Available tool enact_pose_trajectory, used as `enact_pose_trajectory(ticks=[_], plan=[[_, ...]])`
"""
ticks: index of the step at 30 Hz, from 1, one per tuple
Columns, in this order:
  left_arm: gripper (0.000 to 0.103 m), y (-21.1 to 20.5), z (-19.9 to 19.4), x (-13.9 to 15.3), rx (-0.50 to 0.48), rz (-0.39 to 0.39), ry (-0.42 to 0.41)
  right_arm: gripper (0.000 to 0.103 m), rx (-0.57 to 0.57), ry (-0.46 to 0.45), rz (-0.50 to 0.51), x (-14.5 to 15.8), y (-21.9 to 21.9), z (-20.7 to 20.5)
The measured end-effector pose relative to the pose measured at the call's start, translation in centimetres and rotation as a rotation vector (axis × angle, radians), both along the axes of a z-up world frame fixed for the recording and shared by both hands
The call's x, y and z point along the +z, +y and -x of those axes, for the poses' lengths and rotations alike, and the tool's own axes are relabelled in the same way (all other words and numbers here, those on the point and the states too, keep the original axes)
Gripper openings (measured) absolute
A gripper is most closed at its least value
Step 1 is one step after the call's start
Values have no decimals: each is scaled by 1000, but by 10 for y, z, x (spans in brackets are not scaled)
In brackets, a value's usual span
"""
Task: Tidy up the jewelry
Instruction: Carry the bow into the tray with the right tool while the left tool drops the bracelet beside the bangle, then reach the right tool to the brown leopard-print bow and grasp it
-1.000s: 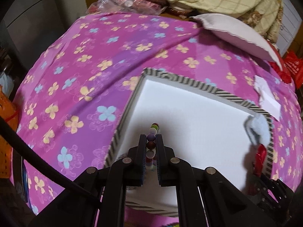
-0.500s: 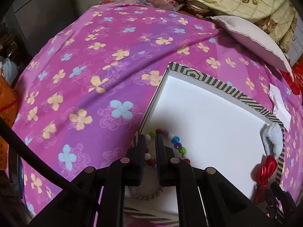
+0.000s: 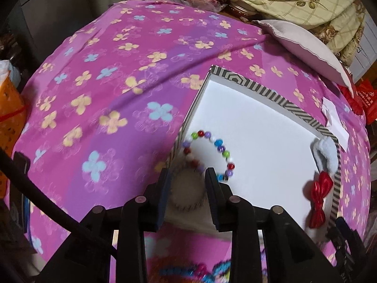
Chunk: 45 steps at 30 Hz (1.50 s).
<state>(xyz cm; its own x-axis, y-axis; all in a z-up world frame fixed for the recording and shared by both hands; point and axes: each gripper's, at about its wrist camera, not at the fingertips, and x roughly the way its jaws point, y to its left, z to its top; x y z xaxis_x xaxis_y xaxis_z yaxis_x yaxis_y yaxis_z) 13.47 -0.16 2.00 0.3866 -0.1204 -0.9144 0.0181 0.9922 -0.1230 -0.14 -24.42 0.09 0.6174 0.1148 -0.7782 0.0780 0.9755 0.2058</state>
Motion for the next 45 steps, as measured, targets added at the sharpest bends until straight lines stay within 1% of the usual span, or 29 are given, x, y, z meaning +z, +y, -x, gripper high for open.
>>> enact_pose_trajectory(ticks=[5,11,14,21,27,34,38,41,44,45], plan=[[45,12,30,13,-10,20,-29,54,3,-8,-2,5,6,14],[45,24,72,25,-30,3,-85,58,7,-19,-10,10,12,36],[45,30,91,24,-38,10,-86,59,10,-24,-5,12,16,48],[45,38,130,18,-49,-5,-100,62,25,-35,-6,17,25,78],[45,48,156,11,-43,-5,-96,63,34,-39,-2,21,27,100],[45,61,171,-1,-21,18,-60,63,86,-11,3,11,38,114],[45,70,174,-7,2,24,-45,63,135,23,15,0,52,112],[45,76,173,-10,14,29,-34,63,177,30,19,-4,65,108],[45,80,171,-13,25,40,-16,63,248,25,58,-4,85,102],[45,80,171,-14,25,43,-13,63,280,24,95,-3,93,98]])
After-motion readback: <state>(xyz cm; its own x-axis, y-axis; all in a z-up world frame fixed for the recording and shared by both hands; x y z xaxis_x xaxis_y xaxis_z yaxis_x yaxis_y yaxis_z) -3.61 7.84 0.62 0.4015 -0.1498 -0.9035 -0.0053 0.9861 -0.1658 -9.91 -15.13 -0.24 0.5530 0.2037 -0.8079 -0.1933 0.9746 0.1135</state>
